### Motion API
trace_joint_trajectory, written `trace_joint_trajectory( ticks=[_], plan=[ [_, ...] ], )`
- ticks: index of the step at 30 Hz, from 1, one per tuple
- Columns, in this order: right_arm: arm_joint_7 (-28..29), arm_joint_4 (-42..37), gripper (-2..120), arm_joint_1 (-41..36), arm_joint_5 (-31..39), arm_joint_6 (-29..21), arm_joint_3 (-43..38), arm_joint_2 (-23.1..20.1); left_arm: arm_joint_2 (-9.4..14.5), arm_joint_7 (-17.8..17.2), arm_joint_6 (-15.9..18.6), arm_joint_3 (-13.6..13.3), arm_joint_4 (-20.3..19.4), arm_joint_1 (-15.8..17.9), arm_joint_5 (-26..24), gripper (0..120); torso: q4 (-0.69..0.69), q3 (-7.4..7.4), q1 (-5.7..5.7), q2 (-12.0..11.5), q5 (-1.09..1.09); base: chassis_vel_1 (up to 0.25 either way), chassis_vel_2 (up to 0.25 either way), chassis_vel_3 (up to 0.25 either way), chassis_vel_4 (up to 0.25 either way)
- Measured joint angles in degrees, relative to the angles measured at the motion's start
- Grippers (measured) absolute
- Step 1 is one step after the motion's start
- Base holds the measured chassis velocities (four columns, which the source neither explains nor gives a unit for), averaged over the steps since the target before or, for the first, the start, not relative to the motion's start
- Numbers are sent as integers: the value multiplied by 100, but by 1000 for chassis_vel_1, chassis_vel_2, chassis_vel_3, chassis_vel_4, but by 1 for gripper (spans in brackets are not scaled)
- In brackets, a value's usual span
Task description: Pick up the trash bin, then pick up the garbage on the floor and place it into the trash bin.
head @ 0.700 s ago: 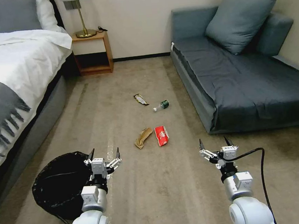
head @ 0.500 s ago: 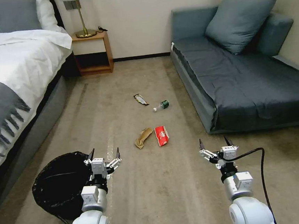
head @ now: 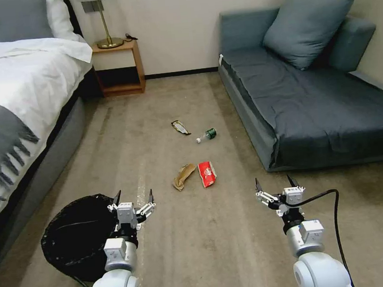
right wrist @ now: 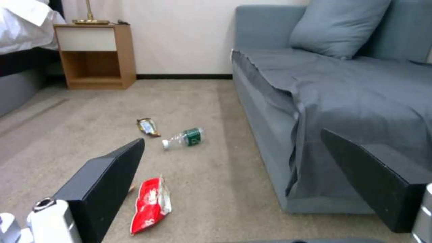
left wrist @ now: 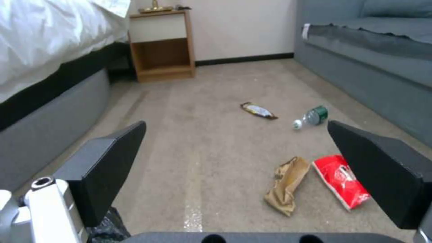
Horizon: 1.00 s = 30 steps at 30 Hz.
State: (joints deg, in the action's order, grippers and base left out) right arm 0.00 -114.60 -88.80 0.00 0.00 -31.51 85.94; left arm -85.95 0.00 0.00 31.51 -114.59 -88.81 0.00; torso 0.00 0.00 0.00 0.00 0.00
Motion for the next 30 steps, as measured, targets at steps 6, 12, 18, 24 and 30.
trace_joint_trajectory(
  ticks=[6, 12, 18, 24, 30],
  plan=[
    [57, -104, 100, -161, -57, 159, 77, 34, -4, -25, -27, 55, -81, -58, -15, 100, 0, 0, 0, 0, -1, 0, 0, 0, 0],
    [495, -798, 100, -1314, -507, 1203, 670, 332, -57, -165, -388, 496, -730, -548, -238, 100, -1, 0, 0, 0, 2, 0, 0, 0, 0],
    [823, -1300, 100, -2120, -769, 1907, 1097, 566, -90, -302, -948, 1081, -1591, -1268, -560, 100, 2, -2, 0, 1, 2, 0, 0, 0, 0],
    [865, -1344, 100, -2152, -721, 1945, 1082, 605, 121, 22, -1020, 1054, -1600, -1498, -528, 100, 0, -1, 0, 0, -2, 0, 0, 0, 0],
    [762, -1355, 100, -2076, -679, 1937, 993, 567, 10, 45, -1046, 1012, -1564, -1503, -491, 100, 0, -1, 0, 0, 0, 0, 0, 0, 0]
  ],
)
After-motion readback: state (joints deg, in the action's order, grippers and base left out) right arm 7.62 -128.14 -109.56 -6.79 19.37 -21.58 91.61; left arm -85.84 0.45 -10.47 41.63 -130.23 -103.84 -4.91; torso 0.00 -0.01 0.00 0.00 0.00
